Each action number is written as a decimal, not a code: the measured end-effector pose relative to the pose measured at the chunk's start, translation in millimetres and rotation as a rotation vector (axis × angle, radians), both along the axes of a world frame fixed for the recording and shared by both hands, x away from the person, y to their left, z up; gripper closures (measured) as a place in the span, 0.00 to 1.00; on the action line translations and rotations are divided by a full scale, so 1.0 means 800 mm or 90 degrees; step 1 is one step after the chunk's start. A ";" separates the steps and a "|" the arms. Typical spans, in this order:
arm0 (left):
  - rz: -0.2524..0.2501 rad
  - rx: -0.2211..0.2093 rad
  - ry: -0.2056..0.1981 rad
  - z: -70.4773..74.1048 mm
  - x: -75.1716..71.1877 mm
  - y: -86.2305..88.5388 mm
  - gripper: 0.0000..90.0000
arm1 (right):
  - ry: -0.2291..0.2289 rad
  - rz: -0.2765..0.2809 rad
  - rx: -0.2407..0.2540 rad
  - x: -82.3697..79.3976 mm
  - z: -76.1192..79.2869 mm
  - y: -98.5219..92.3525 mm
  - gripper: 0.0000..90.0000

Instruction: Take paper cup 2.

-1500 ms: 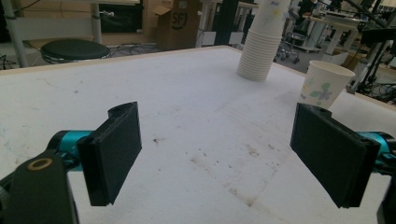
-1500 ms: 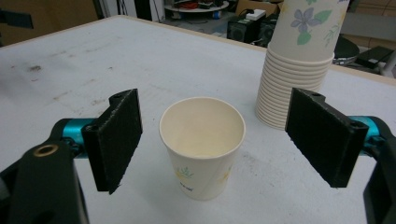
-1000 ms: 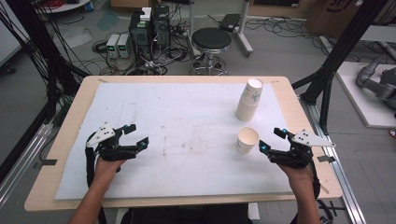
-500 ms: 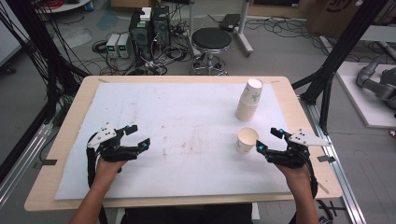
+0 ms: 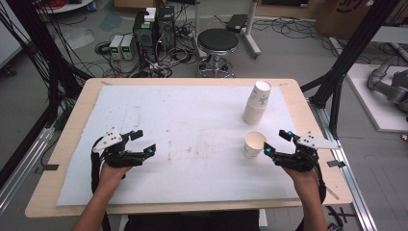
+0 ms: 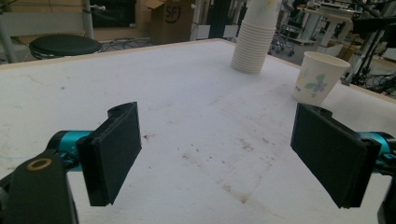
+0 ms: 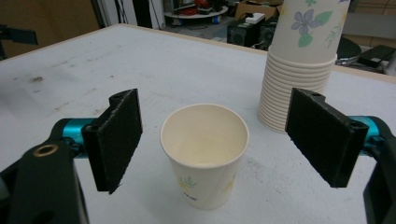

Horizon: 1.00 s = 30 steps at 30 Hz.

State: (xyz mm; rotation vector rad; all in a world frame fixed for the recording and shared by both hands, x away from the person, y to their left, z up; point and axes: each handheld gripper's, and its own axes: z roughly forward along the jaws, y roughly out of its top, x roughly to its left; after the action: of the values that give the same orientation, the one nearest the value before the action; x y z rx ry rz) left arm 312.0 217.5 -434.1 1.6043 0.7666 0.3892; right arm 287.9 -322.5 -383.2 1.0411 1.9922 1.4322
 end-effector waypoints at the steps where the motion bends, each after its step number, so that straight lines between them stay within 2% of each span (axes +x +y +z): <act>1: 0.002 0.000 0.003 0.000 0.000 0.000 0.18 | 0.002 0.003 0.002 0.000 0.001 0.001 0.22; 8: -0.002 0.003 0.005 -0.001 0.001 -0.002 0.18 | -0.011 -0.005 -0.001 0.007 0.014 0.007 0.22; 12: -0.011 0.001 0.010 -0.002 0.001 -0.002 0.18 | -0.015 -0.010 -0.019 0.024 0.033 0.012 0.22; 16: -0.015 0.011 0.011 -0.003 0.001 -0.004 0.19 | -0.016 -0.025 -0.025 0.042 0.049 0.015 0.22; 21: -0.015 0.012 0.012 -0.003 0.001 -0.004 0.18 | 0.002 -0.041 -0.028 0.067 0.067 0.017 0.22; 30: -0.015 0.002 0.012 -0.003 0.002 -0.002 0.18 | 0.032 -0.070 -0.067 0.115 0.093 0.019 0.22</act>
State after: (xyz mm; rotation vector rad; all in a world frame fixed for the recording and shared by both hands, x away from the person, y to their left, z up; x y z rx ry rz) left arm 313.4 216.1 -436.8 1.6202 0.7618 0.3590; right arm 379.5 -307.2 -308.9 1.1321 1.9901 1.2419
